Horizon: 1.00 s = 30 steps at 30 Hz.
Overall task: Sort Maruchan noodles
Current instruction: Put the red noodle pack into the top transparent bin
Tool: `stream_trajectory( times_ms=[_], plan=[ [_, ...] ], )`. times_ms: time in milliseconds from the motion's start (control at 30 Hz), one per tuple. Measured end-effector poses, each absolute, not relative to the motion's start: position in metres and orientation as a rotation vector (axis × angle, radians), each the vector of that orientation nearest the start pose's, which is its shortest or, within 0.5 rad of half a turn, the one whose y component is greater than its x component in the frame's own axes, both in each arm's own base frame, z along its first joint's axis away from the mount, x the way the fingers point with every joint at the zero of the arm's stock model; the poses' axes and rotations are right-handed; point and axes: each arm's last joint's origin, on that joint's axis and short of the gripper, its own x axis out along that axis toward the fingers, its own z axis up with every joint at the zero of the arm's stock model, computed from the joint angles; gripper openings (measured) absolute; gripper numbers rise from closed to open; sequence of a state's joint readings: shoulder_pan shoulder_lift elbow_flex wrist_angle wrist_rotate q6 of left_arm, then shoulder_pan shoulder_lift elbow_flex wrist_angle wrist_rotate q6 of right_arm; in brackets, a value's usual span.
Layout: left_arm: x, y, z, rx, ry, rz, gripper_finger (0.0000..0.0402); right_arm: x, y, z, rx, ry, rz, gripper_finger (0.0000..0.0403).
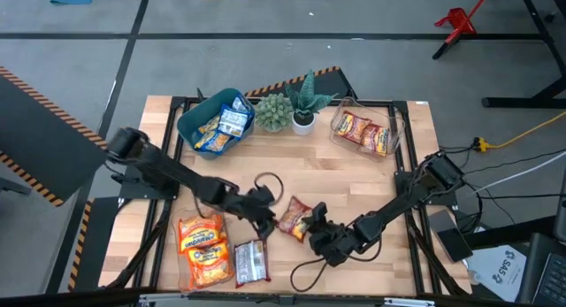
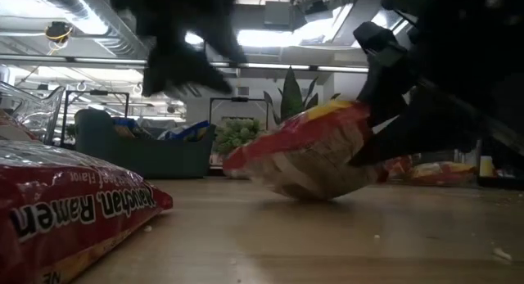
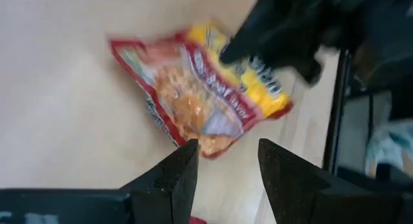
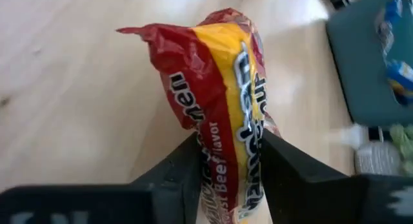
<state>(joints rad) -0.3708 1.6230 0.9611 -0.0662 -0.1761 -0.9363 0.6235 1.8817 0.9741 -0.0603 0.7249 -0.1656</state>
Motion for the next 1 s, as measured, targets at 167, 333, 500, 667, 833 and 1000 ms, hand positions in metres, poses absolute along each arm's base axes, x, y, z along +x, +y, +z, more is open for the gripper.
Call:
stream_trajectory(
  times_ms=[167, 333, 500, 667, 833, 1000],
  plan=[
    [0.285, -0.106, 0.253, -0.660, 0.577, 0.197, 0.0157, 0.292, 0.172, 0.138, -0.751, 0.799, -0.184, 0.0091],
    [0.259, -0.103, 0.293, -0.612, 0.386, 0.237, 0.0157, 0.282, 0.145, 0.162, -0.803, 0.837, -0.367, 0.0094],
    [0.243, -0.106, 0.310, -0.572, 0.289, 0.268, 0.0157, 0.264, 0.104, 0.196, -0.806, 0.911, -0.549, 0.0103],
    [0.238, -0.109, 0.310, -0.552, 0.286, 0.286, 0.0157, 0.239, 0.046, 0.225, -0.678, 1.031, -0.782, 0.0097],
    [0.238, -0.109, 0.310, -0.544, 0.291, 0.293, 0.0157, 0.228, -0.007, 0.237, -0.573, 1.116, -1.000, 0.0102],
    [0.238, -0.109, 0.310, -0.543, 0.286, 0.299, 0.0157, 0.221, -0.055, 0.232, -0.459, 1.222, -1.143, 0.0102]
  ],
)
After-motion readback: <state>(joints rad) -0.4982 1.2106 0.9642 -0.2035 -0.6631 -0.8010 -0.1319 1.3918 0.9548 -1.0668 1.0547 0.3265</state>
